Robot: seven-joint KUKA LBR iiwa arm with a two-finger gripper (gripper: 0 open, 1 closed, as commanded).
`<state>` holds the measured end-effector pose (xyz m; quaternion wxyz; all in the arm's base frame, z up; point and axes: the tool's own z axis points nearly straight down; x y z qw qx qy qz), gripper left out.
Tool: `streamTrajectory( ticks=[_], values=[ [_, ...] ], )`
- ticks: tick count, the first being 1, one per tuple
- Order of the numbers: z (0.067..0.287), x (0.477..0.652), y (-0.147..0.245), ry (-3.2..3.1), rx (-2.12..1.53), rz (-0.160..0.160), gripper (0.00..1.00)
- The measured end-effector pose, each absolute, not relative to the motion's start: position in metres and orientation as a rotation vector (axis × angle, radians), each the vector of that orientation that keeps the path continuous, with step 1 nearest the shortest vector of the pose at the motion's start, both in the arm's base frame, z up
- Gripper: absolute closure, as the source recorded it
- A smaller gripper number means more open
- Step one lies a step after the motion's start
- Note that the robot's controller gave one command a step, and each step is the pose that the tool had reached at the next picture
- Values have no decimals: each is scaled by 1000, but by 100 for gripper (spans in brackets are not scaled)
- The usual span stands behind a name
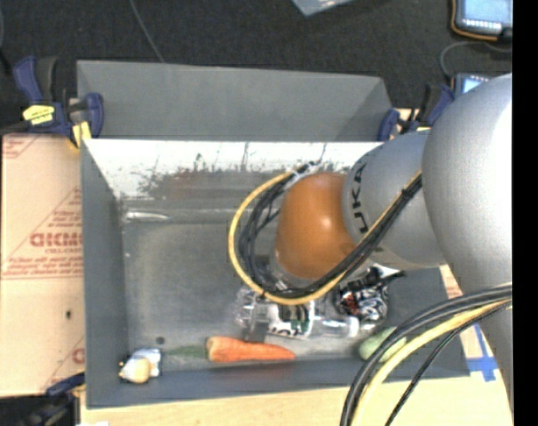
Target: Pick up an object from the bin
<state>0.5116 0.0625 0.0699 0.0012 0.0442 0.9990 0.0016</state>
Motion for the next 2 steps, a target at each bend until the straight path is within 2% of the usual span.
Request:
streamTrajectory(
  ticks=[1, 2],
  values=[
    [177, 516, 68, 3132, 188, 7, 100],
    [177, 516, 68, 3132, 190, 7, 100]
  ],
)
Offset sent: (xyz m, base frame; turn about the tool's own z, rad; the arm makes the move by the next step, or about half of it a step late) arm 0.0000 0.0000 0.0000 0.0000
